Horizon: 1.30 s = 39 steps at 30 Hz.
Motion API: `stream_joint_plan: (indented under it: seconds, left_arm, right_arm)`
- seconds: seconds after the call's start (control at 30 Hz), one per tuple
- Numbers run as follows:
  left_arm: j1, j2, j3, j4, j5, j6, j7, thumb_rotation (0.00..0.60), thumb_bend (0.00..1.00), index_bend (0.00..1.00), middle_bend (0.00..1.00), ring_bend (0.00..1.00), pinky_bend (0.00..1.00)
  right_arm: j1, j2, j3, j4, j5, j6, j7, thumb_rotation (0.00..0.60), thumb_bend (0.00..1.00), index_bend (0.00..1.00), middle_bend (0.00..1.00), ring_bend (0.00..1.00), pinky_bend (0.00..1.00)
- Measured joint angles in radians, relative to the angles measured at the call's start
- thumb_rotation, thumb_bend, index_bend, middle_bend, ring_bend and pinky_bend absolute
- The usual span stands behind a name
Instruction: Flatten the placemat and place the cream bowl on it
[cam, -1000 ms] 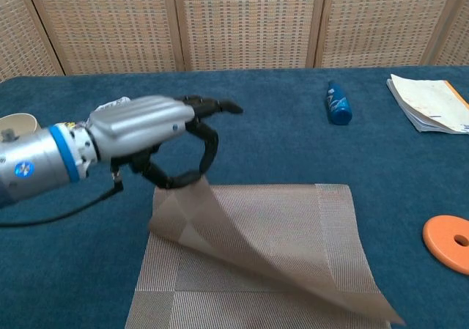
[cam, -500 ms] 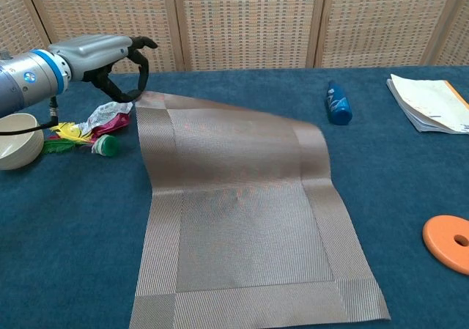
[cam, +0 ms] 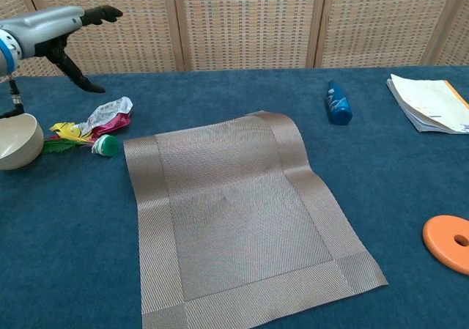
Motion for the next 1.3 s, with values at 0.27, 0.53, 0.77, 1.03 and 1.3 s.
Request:
stream_joint_plan:
  seconds: [0.27, 0.53, 0.77, 1.03, 1.3]
  left_arm:
    - [0.122, 0.21, 0.023, -0.348, -0.069, 0.106, 0.127, 0.6, 0.0, 0.0, 0.0, 0.0, 0.0]
    - [0.299, 0.3, 0.096, -0.571, -0.09, 0.361, 0.244, 0.6, 0.0, 0.0, 0.0, 0.0, 0.0]
    - [0.404, 0.355, 0.171, -0.707, -0.051, 0.468, 0.32, 0.6, 0.0, 0.0, 0.0, 0.0, 0.0]
    - [0.43, 0.351, 0.195, -0.735, -0.03, 0.489, 0.374, 0.6, 0.0, 0.0, 0.0, 0.0, 0.0]
    - [0.435, 0.337, 0.201, -0.714, 0.006, 0.495, 0.409, 0.6, 0.0, 0.0, 0.0, 0.0, 0.0]
  right_arm:
    - [0.057, 0.017, -0.027, -0.02, -0.101, -0.057, -0.015, 0.6, 0.0, 0.03, 0.0, 0.0, 0.0]
    - [0.182, 0.027, -0.08, -0.046, -0.318, -0.165, 0.021, 0.6, 0.0, 0.08, 0.0, 0.0, 0.0]
    - [0.306, -0.032, -0.135, -0.055, -0.483, -0.27, 0.002, 0.6, 0.0, 0.12, 0.0, 0.0, 0.0]
    - [0.412, -0.134, -0.165, -0.023, -0.568, -0.37, -0.055, 0.6, 0.0, 0.14, 0.0, 0.0, 0.0]
    - [0.455, -0.211, -0.174, 0.023, -0.549, -0.439, -0.102, 0.6, 0.0, 0.13, 0.0, 0.0, 0.0]
